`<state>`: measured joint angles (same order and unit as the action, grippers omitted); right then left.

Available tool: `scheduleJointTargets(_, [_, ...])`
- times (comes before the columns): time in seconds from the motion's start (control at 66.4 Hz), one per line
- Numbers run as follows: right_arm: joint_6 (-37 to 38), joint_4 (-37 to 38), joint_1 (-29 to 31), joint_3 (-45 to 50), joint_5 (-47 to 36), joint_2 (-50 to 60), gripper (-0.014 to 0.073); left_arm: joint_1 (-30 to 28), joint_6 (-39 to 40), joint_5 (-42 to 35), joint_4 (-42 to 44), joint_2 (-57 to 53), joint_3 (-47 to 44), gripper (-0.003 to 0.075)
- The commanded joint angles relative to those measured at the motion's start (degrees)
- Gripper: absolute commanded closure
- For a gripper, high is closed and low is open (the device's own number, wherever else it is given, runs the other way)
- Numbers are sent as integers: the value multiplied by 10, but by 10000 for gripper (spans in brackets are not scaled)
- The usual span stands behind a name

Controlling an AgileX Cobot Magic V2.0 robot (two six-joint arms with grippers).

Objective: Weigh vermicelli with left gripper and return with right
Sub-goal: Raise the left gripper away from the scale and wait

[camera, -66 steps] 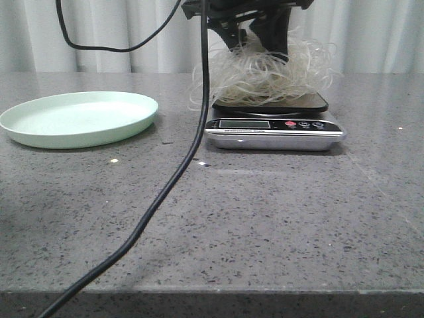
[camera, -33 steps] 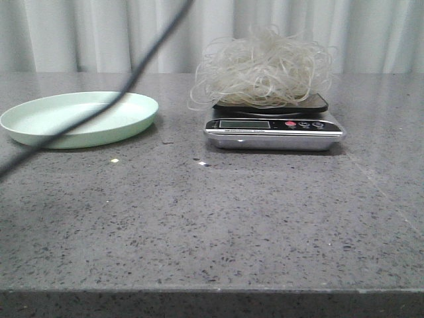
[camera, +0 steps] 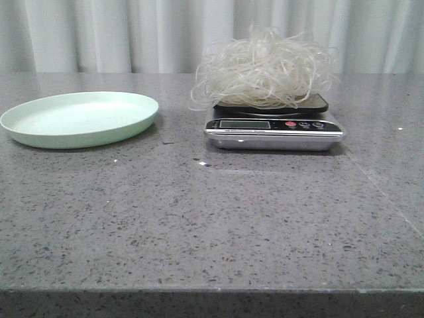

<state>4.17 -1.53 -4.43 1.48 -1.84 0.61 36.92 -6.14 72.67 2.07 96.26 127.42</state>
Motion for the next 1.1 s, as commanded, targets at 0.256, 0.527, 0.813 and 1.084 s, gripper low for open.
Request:
scheduleJointTargets(0.256, [-1, -3, 3, -3, -45, 9, 426, -2, 5, -229, -6, -322, -417, 430])
scheduleJointTargets(0.527, [-1, -3, 3, -3, -45, 9, 426, -2, 5, -345, -56, -562, -683, 430])
scheduleJointTargets(0.813, [-1, -3, 3, -3, -45, 9, 426, -2, 5, -388, -80, -765, -857, 431])
scheduleJointTargets(1.084, [-1, -3, 3, -3, -45, 9, 426, -2, 5, -461, -72, -930, -984, 590])
